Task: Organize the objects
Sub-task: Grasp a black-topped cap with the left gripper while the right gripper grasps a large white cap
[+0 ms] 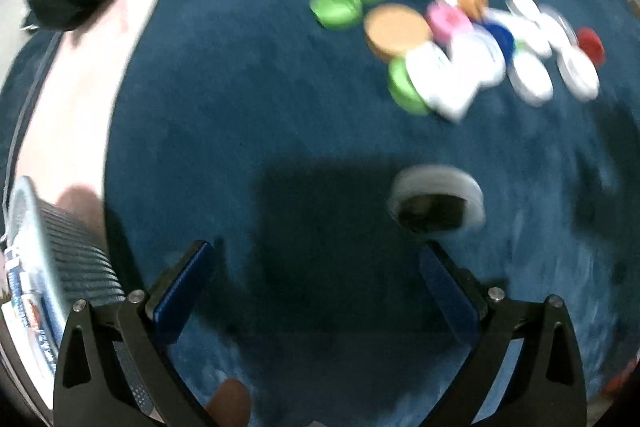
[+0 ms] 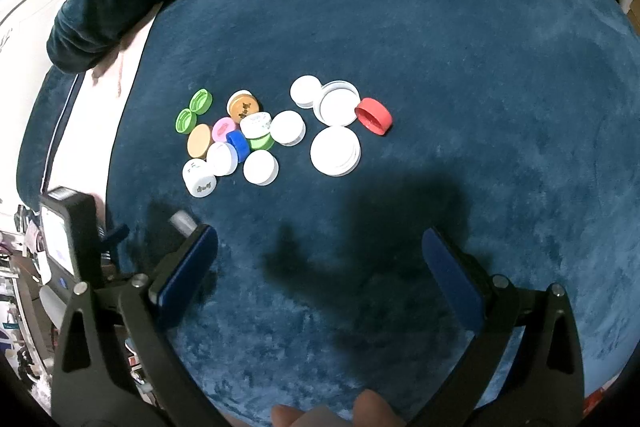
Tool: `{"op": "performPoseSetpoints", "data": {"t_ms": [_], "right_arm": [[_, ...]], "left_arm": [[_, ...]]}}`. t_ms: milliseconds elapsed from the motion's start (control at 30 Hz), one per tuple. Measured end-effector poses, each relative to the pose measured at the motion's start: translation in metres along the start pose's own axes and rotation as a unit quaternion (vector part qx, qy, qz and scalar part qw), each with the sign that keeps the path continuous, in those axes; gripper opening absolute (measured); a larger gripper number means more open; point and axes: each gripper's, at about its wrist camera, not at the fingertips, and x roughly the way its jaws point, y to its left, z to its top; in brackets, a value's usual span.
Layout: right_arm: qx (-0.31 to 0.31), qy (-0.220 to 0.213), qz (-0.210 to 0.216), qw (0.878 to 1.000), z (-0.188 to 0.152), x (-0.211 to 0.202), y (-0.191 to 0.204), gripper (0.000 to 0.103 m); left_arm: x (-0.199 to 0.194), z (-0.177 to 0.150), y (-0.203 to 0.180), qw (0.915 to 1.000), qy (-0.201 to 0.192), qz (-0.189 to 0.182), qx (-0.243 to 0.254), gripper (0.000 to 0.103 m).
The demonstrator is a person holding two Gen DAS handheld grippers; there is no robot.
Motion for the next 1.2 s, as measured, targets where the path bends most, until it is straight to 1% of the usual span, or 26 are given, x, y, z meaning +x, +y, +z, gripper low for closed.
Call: {"op": "performPoseSetpoints", "data": {"t_ms": [33,100,233,333,467,533,600,667,700,733,767,800,833,867,967,1100,1200], "right_arm": [[-0.001,-0.001,0.000,1.000,0.000,0.000,0.001,0.103],[-0.003,-0.002,0.002,1.000,-0.001,-0.002,0.002,0.103],[-0.005,-0.004,0.003,1.000,-0.001,-0.002,0.003,0.103],[-0.005,-0.004,0.004,1.000,-0.001,-0.003,0.003,0.103],[-0.004,-0.003,0.001,1.000,0.000,-0.002,0.002,0.103],[-0.004,-0.003,0.000,1.000,0.000,-0.002,0.002,0.103],[-0.004,-0.002,-0.002,1.000,0.001,-0.001,0.002,0.103],[-0.004,-0.001,-0.003,1.000,0.002,0.000,0.002,0.103],[-0.004,-0.001,-0.004,1.000,0.002,0.001,0.002,0.103],[-0.005,-0.001,-0.005,1.000,0.002,0.001,0.003,0.103],[-0.005,-0.001,-0.005,1.000,0.002,0.002,0.003,0.103],[-0.006,0.000,-0.005,1.000,0.003,0.002,0.004,0.103],[-0.007,0.001,-0.006,1.000,0.003,0.003,0.004,0.103],[-0.008,0.001,-0.008,1.000,0.003,0.004,0.006,0.103],[-0.011,0.004,-0.011,1.000,0.003,0.007,0.012,0.103],[-0.020,0.021,-0.002,1.000,0.002,0.021,0.031,0.103],[-0.038,0.037,0.005,0.999,0.001,0.038,0.055,0.103]], "left_arm": [[-0.001,-0.003,-0.001,0.9999,-0.001,0.001,0.012,0.102],[-0.004,-0.005,0.000,0.9998,-0.004,-0.002,0.017,0.102],[-0.012,-0.006,0.010,0.9994,-0.013,-0.029,0.013,0.102],[-0.020,-0.004,0.021,0.9972,-0.027,-0.068,-0.012,0.102],[-0.030,0.001,0.036,0.9888,-0.047,-0.127,-0.062,0.102],[-0.029,0.002,0.037,0.9870,-0.043,-0.140,-0.067,0.101],[-0.025,0.002,0.033,0.9879,-0.034,-0.141,-0.055,0.097],[-0.022,0.000,0.024,0.9895,-0.024,-0.139,-0.031,0.091],[-0.021,0.000,0.021,0.9898,-0.021,-0.139,-0.023,0.089],[-0.019,-0.001,0.017,0.9903,-0.015,-0.138,-0.013,0.084],[-0.017,-0.001,0.015,0.9906,-0.012,-0.136,-0.009,0.073],[-0.016,-0.001,0.013,0.9909,-0.009,-0.134,-0.005,0.060],[-0.015,-0.001,0.012,0.9916,-0.007,-0.129,0.002,0.029],[-0.015,-0.001,0.011,0.9924,-0.005,-0.123,0.005,0.030],[-0.020,0.001,0.020,0.9911,-0.010,-0.132,-0.007,0.030],[-0.033,0.005,0.045,0.9890,-0.028,-0.136,-0.052,0.030],[-0.042,0.006,0.070,0.9863,-0.044,-0.132,-0.089,0.030]]}}
